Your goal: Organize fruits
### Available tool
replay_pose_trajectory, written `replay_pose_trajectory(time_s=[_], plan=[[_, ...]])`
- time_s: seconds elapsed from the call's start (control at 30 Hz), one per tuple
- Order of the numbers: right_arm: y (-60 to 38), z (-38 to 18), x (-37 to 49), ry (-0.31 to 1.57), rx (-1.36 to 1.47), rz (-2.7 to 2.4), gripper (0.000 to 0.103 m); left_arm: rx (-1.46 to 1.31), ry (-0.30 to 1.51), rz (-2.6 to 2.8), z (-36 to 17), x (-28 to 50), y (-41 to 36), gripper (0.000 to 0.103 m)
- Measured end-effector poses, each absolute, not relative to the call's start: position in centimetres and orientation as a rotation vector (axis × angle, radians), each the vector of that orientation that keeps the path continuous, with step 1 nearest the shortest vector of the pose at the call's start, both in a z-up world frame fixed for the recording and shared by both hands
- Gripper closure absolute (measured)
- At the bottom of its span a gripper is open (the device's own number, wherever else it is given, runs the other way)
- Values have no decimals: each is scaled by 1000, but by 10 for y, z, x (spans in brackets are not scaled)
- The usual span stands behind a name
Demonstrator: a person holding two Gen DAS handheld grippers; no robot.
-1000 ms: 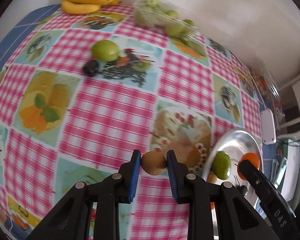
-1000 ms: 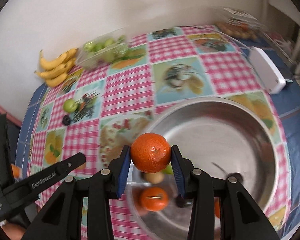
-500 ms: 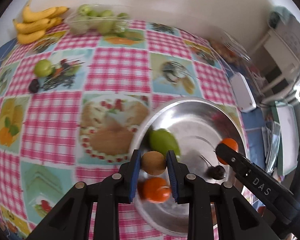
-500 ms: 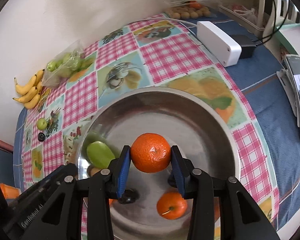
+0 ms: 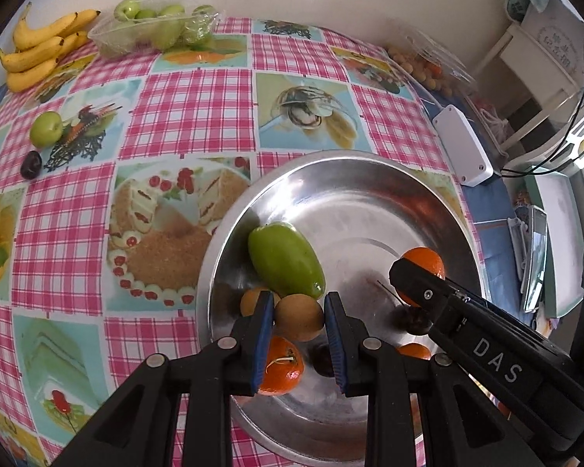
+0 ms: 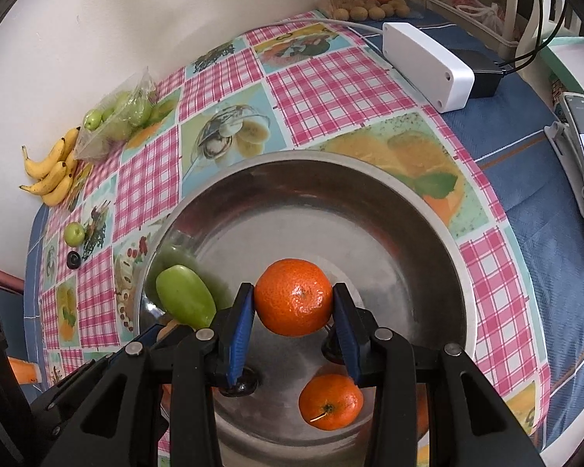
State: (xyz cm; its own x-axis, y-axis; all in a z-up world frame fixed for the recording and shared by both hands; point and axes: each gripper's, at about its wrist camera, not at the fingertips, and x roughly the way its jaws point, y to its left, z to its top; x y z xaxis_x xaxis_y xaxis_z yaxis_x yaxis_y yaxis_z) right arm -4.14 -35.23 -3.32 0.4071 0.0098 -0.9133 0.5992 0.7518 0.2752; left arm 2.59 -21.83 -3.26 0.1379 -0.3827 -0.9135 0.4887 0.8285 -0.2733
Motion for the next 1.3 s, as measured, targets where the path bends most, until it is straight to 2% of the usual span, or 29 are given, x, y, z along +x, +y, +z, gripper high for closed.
replay_pose_trajectory(time_s=[0.87,0.93,1.0,1.07,1.13,1.2,1.3], plan=[[-355,-10,-46,1033,656,-402,61,32,1274,-562,-16,45,-191,69],[-354,-14,-45,1049,653,-402,61,24,1276,-522,-18,51,-183,61],[-352,-17,-44,1062,644,-396,58,14,1283,-466,-22,58,-173,41],[-349,-20,-40,1075,624,-391,40,10,1290,-422,-26,62,-165,38],[-345,-21,-37,1083,600,-388,30,9,1295,-371,-29,67,-155,32],[-343,-22,-36,1088,586,-387,27,16,1298,-334,-33,71,-149,22],[-340,-26,-33,1107,571,-389,27,25,1302,-294,-39,76,-140,20]])
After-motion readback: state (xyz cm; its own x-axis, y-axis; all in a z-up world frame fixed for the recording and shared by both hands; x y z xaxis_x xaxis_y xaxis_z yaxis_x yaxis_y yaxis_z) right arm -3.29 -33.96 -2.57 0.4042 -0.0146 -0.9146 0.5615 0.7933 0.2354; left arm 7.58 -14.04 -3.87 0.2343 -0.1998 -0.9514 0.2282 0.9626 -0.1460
